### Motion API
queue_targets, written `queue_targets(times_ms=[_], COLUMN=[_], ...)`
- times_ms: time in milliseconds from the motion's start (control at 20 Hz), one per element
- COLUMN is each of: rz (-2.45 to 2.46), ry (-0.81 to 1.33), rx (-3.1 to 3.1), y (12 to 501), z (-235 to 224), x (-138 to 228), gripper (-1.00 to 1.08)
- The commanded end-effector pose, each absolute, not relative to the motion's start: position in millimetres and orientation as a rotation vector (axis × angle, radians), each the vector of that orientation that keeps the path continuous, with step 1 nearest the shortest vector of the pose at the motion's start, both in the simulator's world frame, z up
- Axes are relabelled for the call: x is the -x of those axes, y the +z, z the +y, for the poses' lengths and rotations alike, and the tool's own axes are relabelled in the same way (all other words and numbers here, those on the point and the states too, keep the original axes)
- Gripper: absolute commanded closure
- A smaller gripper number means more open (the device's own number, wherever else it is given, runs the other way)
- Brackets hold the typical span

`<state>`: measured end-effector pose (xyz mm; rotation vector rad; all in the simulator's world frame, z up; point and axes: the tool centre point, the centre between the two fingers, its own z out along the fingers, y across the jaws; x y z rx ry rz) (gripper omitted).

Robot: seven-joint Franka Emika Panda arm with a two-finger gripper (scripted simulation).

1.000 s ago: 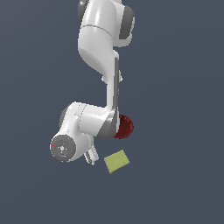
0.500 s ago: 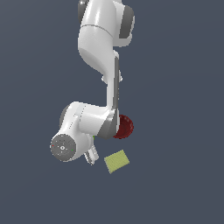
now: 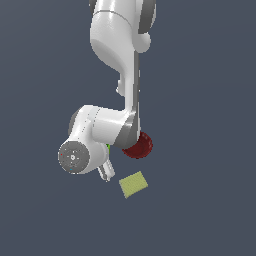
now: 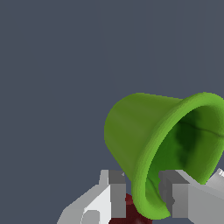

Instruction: Pick up a designated object from a clutter of objects.

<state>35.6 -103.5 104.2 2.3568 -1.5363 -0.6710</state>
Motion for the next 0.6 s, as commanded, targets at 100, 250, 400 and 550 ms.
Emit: queue_targets(times_ms=[100,250,400,550], rz=[-1.537,-1.537,-1.536,-1.536], ry=[-0.668,-0.669,-0.669,-0.669], rx=[-2.359,-2.359,-2.359,-2.359], y=[134,159,187,217], z=[-95,-87,-78,-69], x=[-24,-13,-1,12], gripper=[1.08,1.08,1.08,1.08])
